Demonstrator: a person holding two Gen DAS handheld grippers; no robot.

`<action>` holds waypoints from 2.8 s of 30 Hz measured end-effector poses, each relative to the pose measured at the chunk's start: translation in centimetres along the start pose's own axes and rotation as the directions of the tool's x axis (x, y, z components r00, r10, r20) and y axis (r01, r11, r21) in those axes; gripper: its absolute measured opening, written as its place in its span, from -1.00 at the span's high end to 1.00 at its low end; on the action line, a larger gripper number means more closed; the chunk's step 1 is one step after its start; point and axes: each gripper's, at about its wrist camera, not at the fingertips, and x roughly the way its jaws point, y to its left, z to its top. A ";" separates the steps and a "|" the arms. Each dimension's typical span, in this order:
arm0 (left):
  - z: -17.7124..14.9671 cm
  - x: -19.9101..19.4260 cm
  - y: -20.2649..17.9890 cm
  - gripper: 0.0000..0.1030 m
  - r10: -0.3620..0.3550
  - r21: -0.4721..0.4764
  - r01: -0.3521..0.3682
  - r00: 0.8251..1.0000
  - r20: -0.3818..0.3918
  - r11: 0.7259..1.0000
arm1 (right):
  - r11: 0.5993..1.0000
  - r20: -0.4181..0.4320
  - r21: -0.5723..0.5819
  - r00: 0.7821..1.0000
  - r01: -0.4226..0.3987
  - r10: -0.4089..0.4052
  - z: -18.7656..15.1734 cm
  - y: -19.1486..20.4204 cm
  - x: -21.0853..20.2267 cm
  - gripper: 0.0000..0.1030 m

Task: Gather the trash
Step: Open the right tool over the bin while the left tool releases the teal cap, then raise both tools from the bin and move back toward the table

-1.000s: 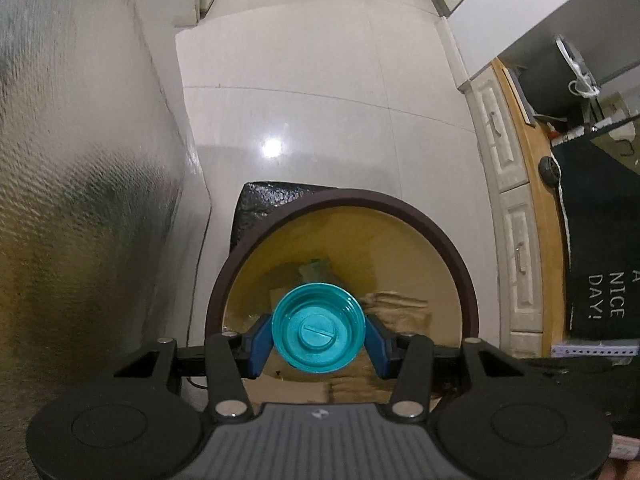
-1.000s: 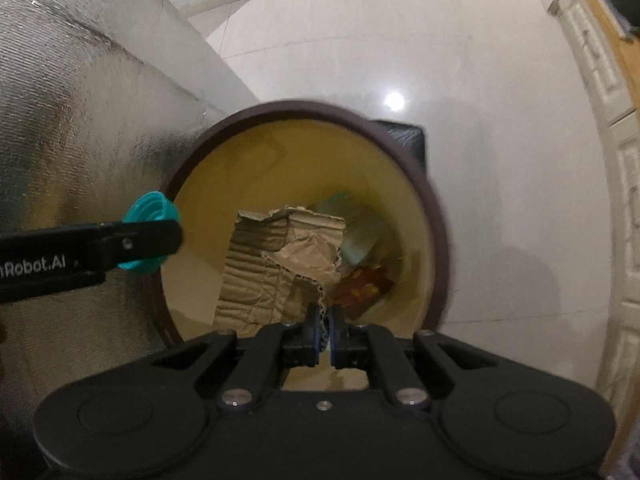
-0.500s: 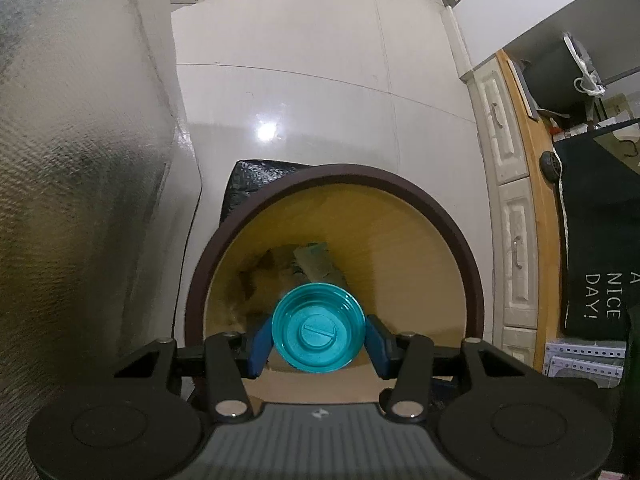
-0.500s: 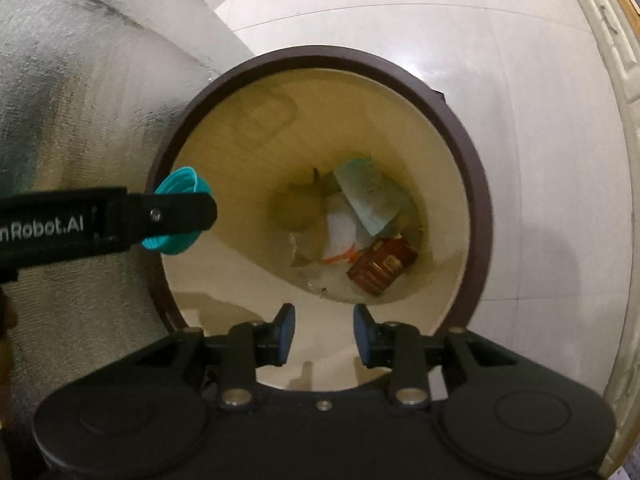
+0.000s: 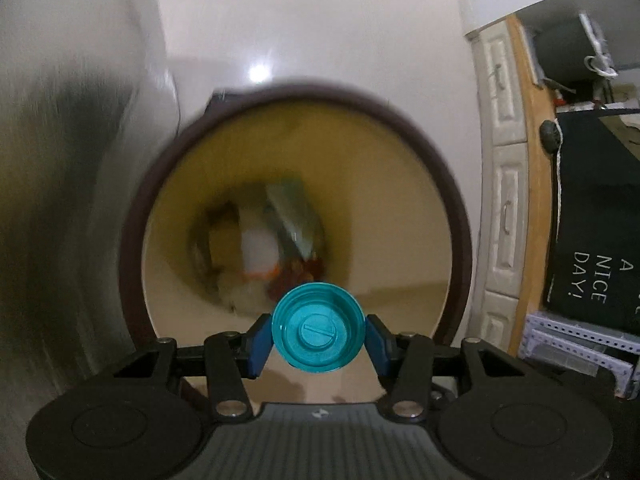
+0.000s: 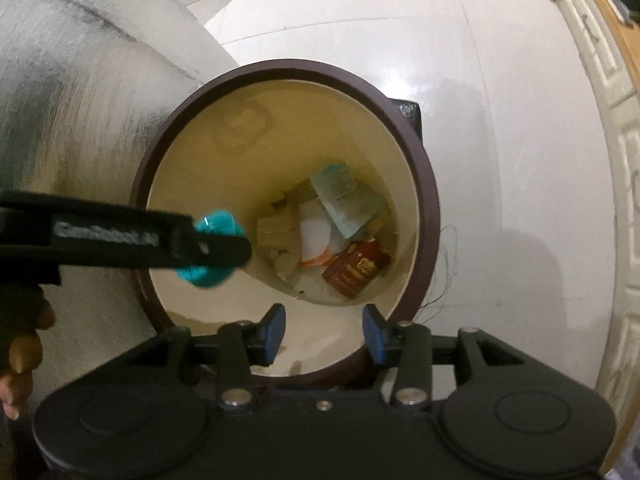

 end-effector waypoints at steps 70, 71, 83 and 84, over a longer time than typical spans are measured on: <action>-9.6 -19.6 -1.2 -1.00 0.126 0.130 -0.185 0.922 0.366 0.974 | 0.991 0.300 0.026 0.944 0.133 -0.135 -4.0 1.0 -17.6 -1.00; -9.7 -20.0 -1.1 -1.00 0.124 0.132 -0.185 0.919 0.375 0.974 | 0.990 0.304 0.026 0.943 0.137 -0.138 -4.0 1.1 -17.9 -1.00; -11.4 -26.1 0.4 -1.00 0.098 0.124 -0.187 0.852 0.514 0.974 | 0.991 0.398 0.000 0.910 0.132 -0.121 -3.7 4.3 -22.0 -1.00; -11.6 -26.6 0.8 -1.00 0.098 0.117 -0.186 0.845 0.526 0.976 | 0.992 0.408 -0.007 0.906 0.127 -0.113 -3.6 4.8 -22.3 -1.00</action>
